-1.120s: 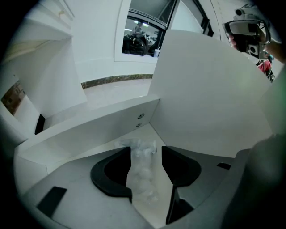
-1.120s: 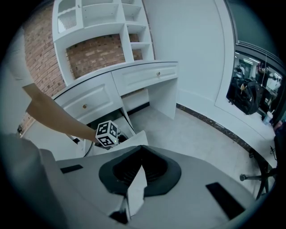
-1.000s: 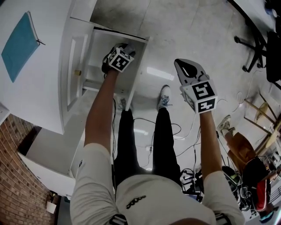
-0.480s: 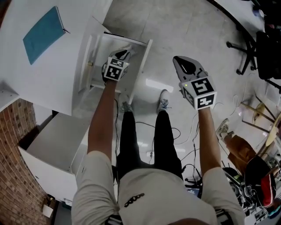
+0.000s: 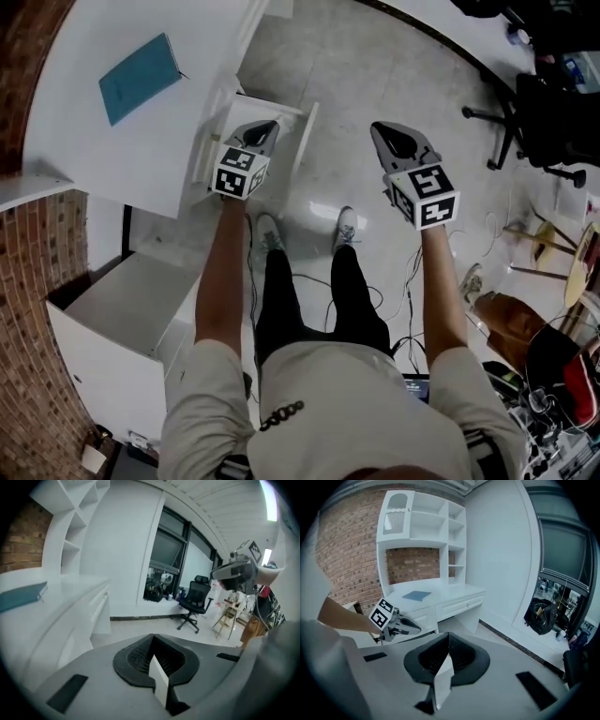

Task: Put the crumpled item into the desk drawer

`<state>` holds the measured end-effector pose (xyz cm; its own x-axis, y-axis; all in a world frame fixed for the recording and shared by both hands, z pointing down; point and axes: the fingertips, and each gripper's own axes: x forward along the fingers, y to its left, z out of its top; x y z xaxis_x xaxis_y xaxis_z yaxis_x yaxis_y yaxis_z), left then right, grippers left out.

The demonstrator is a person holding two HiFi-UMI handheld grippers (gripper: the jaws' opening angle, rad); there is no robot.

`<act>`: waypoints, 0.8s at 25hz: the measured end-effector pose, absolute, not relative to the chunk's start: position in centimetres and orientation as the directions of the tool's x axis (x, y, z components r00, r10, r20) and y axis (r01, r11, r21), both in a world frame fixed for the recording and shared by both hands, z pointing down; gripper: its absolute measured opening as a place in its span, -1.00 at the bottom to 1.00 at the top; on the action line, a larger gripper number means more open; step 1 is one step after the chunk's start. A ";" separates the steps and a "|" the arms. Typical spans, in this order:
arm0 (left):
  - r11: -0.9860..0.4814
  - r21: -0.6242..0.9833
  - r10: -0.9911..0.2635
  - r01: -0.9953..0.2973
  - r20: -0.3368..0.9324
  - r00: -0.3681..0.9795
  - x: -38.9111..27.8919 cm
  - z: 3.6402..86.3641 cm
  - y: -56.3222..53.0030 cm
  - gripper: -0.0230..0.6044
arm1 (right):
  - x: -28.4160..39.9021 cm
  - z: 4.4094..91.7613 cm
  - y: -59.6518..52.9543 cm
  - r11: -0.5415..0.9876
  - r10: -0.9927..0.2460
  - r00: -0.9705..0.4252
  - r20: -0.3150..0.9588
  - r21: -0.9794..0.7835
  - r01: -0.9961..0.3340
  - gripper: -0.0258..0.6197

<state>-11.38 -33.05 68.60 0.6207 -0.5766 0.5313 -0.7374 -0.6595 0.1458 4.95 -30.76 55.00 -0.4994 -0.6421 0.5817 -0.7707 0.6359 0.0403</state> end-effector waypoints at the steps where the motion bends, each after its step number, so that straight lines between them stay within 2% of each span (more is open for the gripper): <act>1: -0.664 0.141 -0.589 -0.734 0.505 0.630 -11.4 66.4 -32.7 -0.87 | 5.0 53.8 -30.5 0.628 -0.653 -0.498 0.571 0.041 -0.777 -0.90; 5: -0.679 0.048 -0.644 -0.732 0.439 0.626 -12.1 58.0 -31.6 -0.87 | 4.5 48.9 -30.2 0.629 -0.681 -0.507 0.528 0.067 -0.775 -0.91; 12: -0.642 -0.098 -0.742 -0.761 0.329 0.584 -12.9 44.7 -30.2 -0.88 | 3.0 40.0 -28.6 0.712 -0.664 -0.579 0.473 0.165 -0.682 -0.91; 20: -0.603 -0.111 -0.795 -0.790 0.168 0.583 -15.4 31.6 -26.9 -0.88 | 1.9 30.3 -28.8 0.676 -0.732 -0.590 0.342 0.255 -0.691 -0.90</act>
